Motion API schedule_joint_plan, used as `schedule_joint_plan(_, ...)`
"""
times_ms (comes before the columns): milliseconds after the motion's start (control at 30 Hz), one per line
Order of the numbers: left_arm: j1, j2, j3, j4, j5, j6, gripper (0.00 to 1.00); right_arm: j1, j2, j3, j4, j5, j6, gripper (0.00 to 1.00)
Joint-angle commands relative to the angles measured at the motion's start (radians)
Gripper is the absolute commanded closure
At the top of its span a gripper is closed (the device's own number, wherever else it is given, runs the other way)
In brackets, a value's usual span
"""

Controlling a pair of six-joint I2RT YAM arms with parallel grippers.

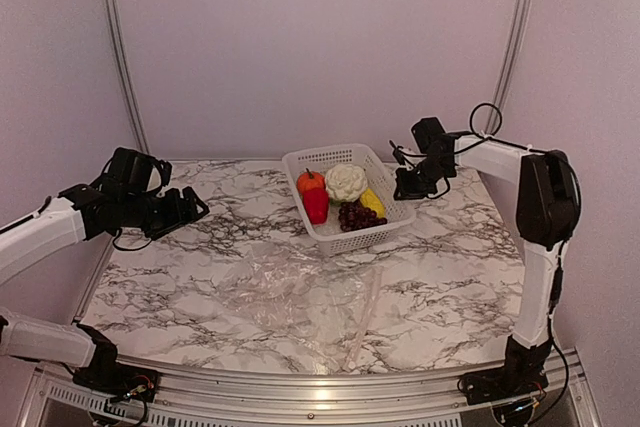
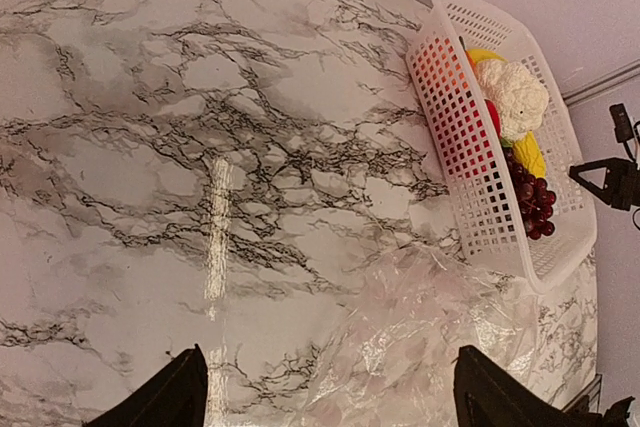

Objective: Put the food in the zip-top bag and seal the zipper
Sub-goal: Move the bin to the center of the board.

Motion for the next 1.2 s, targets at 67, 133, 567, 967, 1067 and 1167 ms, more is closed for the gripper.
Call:
schedule_joint_plan(67, -0.029, 0.085, -0.004, 0.068, 0.044, -0.019, 0.13, -0.017, -0.150, -0.174, 0.022, 0.078, 0.047, 0.95)
schedule_joint_plan(133, -0.042, 0.114, 0.008, 0.089, 0.048, -0.023, 0.12, -0.019, -0.197, -0.226, 0.028, 0.095, 0.047, 0.96)
schedule_joint_plan(567, -0.139, 0.381, 0.207, 0.131, 0.086, 0.002, 0.13, -0.161, -0.544, -0.623, 0.048, 0.180, 0.062, 1.00)
schedule_joint_plan(967, -0.176, 0.477, 0.304, 0.112, 0.099, 0.024, 0.12, -0.355, -0.692, -0.621, -0.021, 0.257, 0.049, 0.48)
schedule_joint_plan(1067, -0.179, 0.468, 0.304, 0.092, 0.084, 0.041, 0.13, -0.346, -0.699, -0.559, -0.030, 0.253, 0.067, 0.45)
schedule_joint_plan(1167, -0.184, 0.452, 0.296, 0.075, 0.069, 0.060, 0.13, -0.270, -0.694, -0.505, -0.019, 0.272, 0.084, 0.43)
